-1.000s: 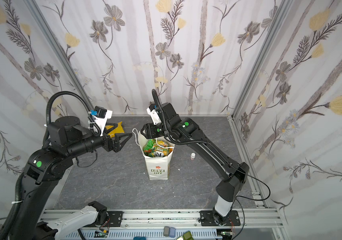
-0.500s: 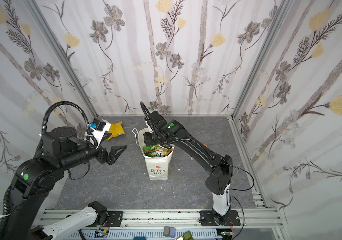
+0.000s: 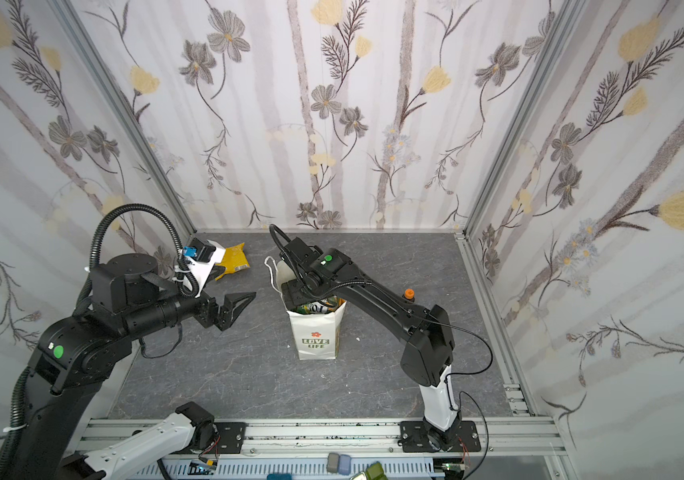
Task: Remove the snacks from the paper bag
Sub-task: 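Lower the right gripper into the bag and grasp the green chip bag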
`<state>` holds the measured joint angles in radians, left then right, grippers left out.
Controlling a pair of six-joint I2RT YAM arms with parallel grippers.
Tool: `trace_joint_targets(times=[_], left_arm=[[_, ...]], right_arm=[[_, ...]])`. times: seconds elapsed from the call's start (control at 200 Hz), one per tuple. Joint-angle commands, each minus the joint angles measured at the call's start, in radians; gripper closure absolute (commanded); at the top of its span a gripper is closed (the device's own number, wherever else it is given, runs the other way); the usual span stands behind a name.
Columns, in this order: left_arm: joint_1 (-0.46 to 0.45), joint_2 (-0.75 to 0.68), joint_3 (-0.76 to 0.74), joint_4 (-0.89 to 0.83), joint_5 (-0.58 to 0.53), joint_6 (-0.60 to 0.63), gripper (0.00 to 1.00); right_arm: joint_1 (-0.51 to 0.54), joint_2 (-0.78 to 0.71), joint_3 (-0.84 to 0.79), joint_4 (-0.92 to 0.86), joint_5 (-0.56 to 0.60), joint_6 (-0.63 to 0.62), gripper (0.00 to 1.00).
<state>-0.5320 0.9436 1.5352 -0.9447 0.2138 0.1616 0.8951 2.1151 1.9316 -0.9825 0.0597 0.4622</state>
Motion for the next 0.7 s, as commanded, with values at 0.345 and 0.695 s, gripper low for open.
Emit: trace_joint_targets(times=[0.345, 0.695], left_arm=[[-0.001, -0.005, 0.003, 0.029, -0.005, 0.012, 0.00], [0.000, 0.004, -0.010, 0.034, -0.010, 0.017, 0.00]], right_arm=[[-0.004, 0.023, -0.147, 0.152, -0.003, 0.008, 0.46], [-0.007, -0.036, -0.150, 0.195, 0.001, 0.012, 0.98]])
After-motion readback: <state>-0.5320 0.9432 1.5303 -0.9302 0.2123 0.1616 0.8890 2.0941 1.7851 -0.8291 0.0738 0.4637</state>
